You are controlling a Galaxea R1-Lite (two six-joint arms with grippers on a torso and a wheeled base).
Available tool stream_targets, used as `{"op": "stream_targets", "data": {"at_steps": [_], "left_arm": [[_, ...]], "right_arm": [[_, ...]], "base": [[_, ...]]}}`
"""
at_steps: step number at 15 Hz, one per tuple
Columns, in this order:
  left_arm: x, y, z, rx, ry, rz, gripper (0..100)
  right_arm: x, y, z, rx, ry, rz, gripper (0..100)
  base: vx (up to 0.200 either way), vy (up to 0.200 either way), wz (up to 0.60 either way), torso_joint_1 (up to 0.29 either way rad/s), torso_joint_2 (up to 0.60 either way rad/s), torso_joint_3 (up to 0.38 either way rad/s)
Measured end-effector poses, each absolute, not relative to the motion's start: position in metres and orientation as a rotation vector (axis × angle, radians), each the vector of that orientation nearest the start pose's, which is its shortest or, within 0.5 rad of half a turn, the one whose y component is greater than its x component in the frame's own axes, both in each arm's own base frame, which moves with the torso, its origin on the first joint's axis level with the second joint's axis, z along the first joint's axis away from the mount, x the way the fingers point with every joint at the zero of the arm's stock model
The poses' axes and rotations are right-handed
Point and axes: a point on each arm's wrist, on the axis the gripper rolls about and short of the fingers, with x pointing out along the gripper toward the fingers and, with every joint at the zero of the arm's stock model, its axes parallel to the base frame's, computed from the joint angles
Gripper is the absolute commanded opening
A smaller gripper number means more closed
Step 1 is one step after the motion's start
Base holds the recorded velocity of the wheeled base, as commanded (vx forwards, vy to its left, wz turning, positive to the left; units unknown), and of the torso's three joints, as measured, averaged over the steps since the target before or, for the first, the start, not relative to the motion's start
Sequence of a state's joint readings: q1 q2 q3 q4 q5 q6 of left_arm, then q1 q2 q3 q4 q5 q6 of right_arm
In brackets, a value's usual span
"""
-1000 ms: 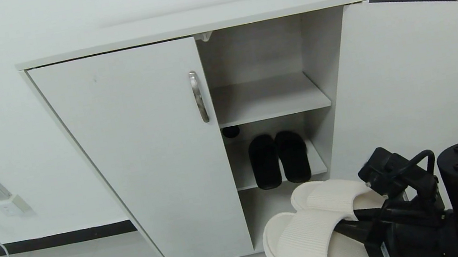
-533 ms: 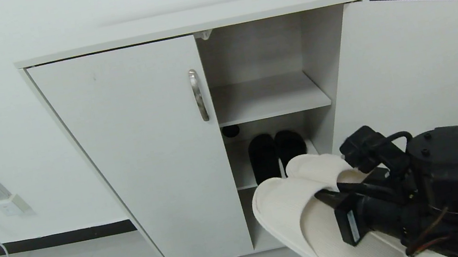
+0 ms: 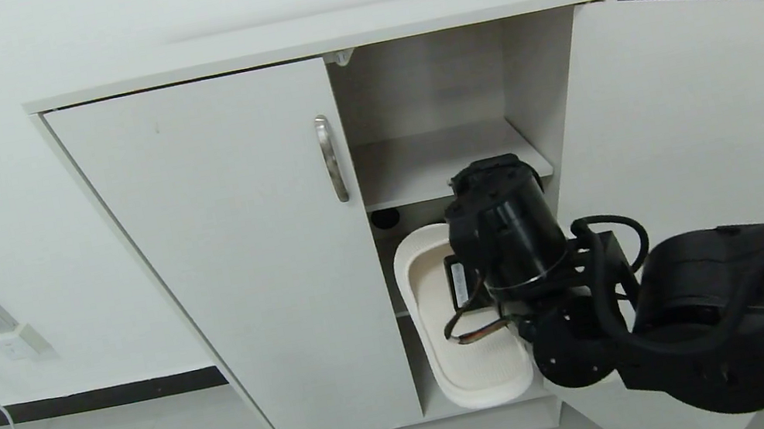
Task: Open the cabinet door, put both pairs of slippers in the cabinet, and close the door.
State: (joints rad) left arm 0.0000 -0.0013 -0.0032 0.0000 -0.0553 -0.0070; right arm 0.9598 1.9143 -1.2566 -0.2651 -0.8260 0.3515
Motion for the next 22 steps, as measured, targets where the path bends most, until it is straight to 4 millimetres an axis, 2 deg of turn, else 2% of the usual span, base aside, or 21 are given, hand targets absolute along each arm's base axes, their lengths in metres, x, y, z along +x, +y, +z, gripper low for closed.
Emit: {"op": "stream_targets", "data": {"at_steps": [2, 5, 13, 22], "left_arm": [[-0.023, -0.001, 0.076, -0.007, -0.004, -0.055, 0], [-0.023, -0.001, 0.076, -0.008, -0.004, -0.055, 0], [-0.023, -0.001, 0.076, -0.008, -0.004, -0.055, 0], [-0.023, -0.001, 0.076, -0.007, -0.004, -0.055, 0]], "right_arm": [[0.238, 0.303, 0.21, 0.02, 0.245, 0.063, 0], [0.25, 0.304, 0.217, 0.006, 0.223, 0.046, 0], [0.256, 0.306, 0.231, -0.013, 0.186, 0.046, 0], [0.256, 0.306, 0.236, 0.001, 0.168, 0.05, 0]], "base": [[0.0, 0.0, 0.0, 0.0, 0.0, 0.0], [0.0, 0.0, 0.0, 0.0, 0.0, 0.0], [0.0, 0.0, 0.0, 0.0, 0.0, 0.0], [0.2, 0.0, 0.0, 0.0, 0.0, 0.004]]}}
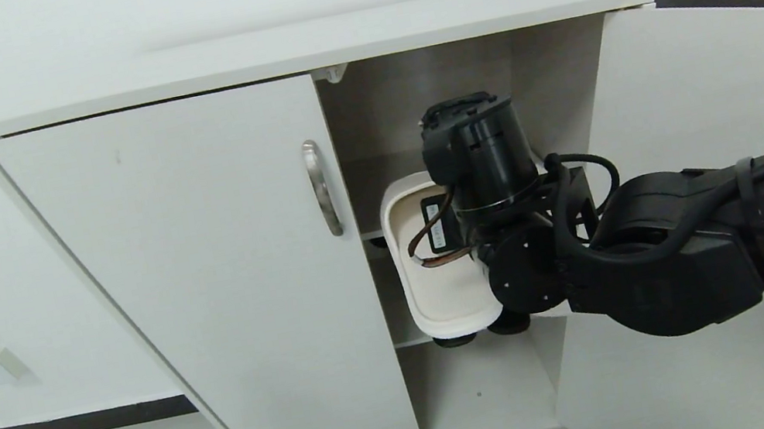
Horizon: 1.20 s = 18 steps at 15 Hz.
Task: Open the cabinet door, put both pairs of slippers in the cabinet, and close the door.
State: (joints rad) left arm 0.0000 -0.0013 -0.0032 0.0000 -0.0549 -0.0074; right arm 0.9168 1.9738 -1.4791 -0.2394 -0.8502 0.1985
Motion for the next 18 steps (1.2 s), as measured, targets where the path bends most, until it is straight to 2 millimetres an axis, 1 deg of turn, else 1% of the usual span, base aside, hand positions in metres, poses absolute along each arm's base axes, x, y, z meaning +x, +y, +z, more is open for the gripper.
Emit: {"op": "stream_targets", "data": {"at_steps": [3, 6, 9, 12, 15, 18], "left_arm": [[-0.023, -0.001, 0.076, -0.007, -0.004, -0.055, 0], [-0.023, -0.001, 0.076, -0.008, -0.005, -0.056, 0], [-0.023, -0.001, 0.076, -0.008, -0.004, -0.055, 0], [-0.023, -0.001, 0.076, -0.009, -0.004, -0.056, 0], [-0.023, -0.001, 0.076, -0.009, -0.004, -0.055, 0], [-0.023, -0.001, 0.076, -0.008, -0.004, -0.056, 0]], "right_arm": [[0.257, 0.306, 0.236, 0.001, 0.167, 0.048, 0], [0.259, 0.305, 0.233, -0.002, 0.17, 0.042, 0], [0.272, 0.305, 0.231, 0.016, 0.155, 0.02, 0], [0.29, 0.305, 0.227, 0.017, 0.149, -0.001, 0], [0.302, 0.309, 0.226, 0.03, 0.143, 0.006, 0], [0.317, 0.308, 0.226, 0.028, 0.147, -0.014, 0]], "base": [[0.2, 0.0, 0.0, 0.002, 0.0, 0.001], [0.0, 0.0, 0.0, 0.0, 0.0, 0.0], [0.0, 0.0, 0.0, 0.0, 0.0, 0.0], [0.0, 0.0, 0.0, 0.0, 0.0, 0.0], [0.0, 0.0, 0.0, 0.0, 0.0, 0.0], [0.0, 0.0, 0.0, 0.0, 0.0, 0.0]]}}
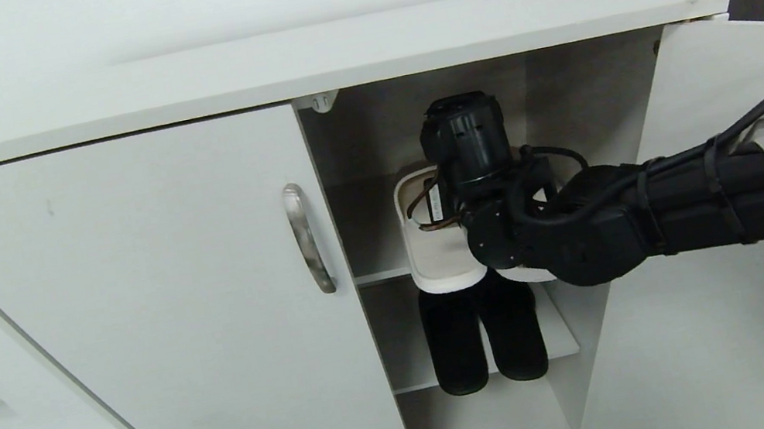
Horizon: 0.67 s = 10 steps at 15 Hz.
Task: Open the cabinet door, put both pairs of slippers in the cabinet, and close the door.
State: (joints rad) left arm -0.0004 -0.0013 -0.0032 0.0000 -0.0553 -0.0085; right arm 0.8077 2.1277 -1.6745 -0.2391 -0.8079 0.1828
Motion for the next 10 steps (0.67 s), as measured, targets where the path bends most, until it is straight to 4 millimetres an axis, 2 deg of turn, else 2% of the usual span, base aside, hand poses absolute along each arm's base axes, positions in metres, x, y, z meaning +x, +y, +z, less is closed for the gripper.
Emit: {"op": "stream_targets", "data": {"at_steps": [5, 10], "left_arm": [[-0.023, -0.001, 0.076, -0.01, -0.004, -0.055, 0], [-0.023, -0.001, 0.076, -0.01, -0.004, -0.055, 0]], "right_arm": [[0.332, 0.311, 0.231, 0.029, 0.132, -0.027, 0], [0.348, 0.31, 0.222, 0.028, 0.134, -0.051, 0]], "base": [[0.0, 0.0, 0.0, 0.0, 0.0, 0.0], [0.0, 0.0, 0.0, 0.0, 0.0, 0.0]]}}
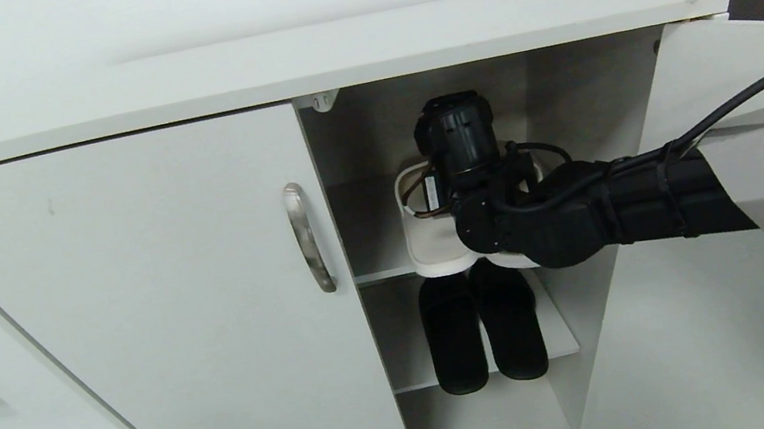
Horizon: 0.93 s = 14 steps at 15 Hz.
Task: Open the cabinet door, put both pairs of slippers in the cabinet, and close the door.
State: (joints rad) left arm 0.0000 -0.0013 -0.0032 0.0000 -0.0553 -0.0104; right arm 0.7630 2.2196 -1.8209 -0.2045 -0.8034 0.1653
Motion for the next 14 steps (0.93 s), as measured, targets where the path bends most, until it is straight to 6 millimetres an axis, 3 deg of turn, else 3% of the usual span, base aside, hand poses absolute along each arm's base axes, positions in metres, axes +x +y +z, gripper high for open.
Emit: {"op": "stream_targets", "data": {"at_steps": [1, 2, 8, 14], "left_arm": [[-0.023, -0.001, 0.076, -0.01, -0.004, -0.055, 0], [-0.023, -0.001, 0.076, -0.01, -0.004, -0.055, 0], [-0.023, -0.001, 0.076, -0.01, -0.004, -0.055, 0], [-0.023, -0.001, 0.076, -0.01, -0.004, -0.055, 0]], "right_arm": [[0.348, 0.31, 0.221, 0.025, 0.136, -0.052, 0], [0.349, 0.311, 0.22, 0.024, 0.137, -0.052, 100], [0.349, 0.311, 0.214, 0.016, 0.147, -0.054, 100], [0.335, 0.31, 0.212, -0.002, 0.166, -0.045, 100]], "base": [[0.0, 0.0, 0.0, 0.0, 0.0, 0.0], [0.0, 0.0, 0.0, 0.0, 0.0, 0.0], [0.0, 0.0, 0.0, 0.0, 0.0, 0.0], [0.0, 0.0, 0.0, 0.0, 0.0, 0.0]]}}
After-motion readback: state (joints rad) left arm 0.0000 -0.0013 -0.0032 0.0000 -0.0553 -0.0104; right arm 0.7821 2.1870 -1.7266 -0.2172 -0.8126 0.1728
